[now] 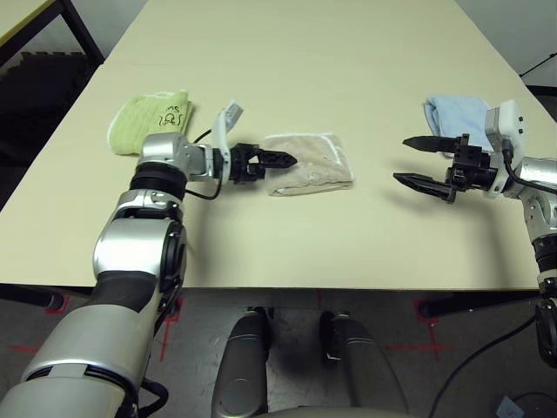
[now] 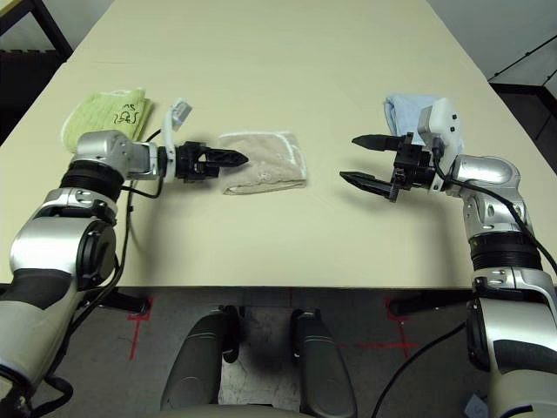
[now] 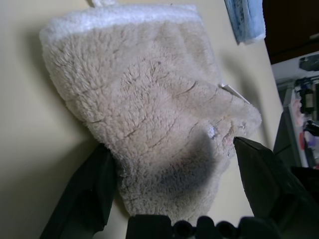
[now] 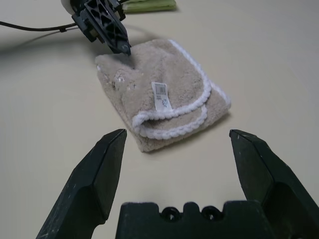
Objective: Fold the towel and set it aside.
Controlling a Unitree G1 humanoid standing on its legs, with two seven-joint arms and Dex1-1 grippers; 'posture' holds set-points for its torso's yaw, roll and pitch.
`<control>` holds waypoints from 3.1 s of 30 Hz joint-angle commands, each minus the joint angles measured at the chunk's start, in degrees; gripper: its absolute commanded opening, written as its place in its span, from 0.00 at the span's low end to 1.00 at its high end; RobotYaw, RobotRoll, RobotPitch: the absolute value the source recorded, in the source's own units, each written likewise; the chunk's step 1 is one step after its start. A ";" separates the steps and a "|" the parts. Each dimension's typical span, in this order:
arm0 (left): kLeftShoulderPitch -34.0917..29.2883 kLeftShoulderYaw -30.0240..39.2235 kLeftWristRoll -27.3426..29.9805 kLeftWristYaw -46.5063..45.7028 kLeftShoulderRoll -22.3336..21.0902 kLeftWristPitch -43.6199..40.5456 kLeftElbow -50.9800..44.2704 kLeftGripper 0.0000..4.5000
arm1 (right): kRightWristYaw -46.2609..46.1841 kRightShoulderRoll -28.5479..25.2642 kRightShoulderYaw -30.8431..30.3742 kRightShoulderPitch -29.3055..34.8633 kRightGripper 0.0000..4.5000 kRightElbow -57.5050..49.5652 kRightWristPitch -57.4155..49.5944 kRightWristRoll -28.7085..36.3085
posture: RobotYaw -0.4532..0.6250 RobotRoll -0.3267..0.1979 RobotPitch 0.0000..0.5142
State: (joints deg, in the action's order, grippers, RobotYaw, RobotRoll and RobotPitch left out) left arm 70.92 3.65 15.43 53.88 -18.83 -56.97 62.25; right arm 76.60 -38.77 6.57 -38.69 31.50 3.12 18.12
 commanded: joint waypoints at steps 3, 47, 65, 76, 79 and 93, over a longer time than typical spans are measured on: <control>-0.42 -0.97 -2.27 -1.63 0.56 0.79 3.66 0.60 | -0.56 -0.94 0.77 1.88 1.00 -1.08 -0.34 0.70 | 0.46 0.62 0.37; 12.70 22.40 6.04 -14.81 -15.47 26.38 8.30 0.00 | -1.79 3.82 -1.50 -3.86 1.00 4.05 3.04 -0.65 | 0.51 0.62 0.33; 11.24 23.89 5.36 -20.63 -18.92 35.22 11.03 0.00 | -2.68 3.98 -1.42 -3.06 1.00 2.20 1.96 -0.28 | 0.51 0.62 0.34; 11.30 23.99 5.65 -19.86 -18.83 34.67 10.92 0.00 | -3.04 4.20 -1.28 -3.76 1.00 2.89 2.10 -0.30 | 0.51 0.62 0.33; 12.37 24.26 6.52 -18.16 -18.39 32.95 10.57 0.00 | -3.10 4.14 -1.25 -3.64 1.00 2.75 2.03 -0.30 | 0.51 0.62 0.33; 11.20 17.23 7.74 2.49 -15.26 13.25 2.32 0.00 | -3.19 4.12 -1.27 -4.02 1.00 2.53 1.73 -0.15 | 0.51 0.62 0.31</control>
State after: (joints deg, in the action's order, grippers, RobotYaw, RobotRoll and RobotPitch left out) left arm 83.50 22.90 23.56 53.25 -34.48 -41.20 66.64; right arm 73.32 -34.54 5.24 -42.40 34.14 5.13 17.71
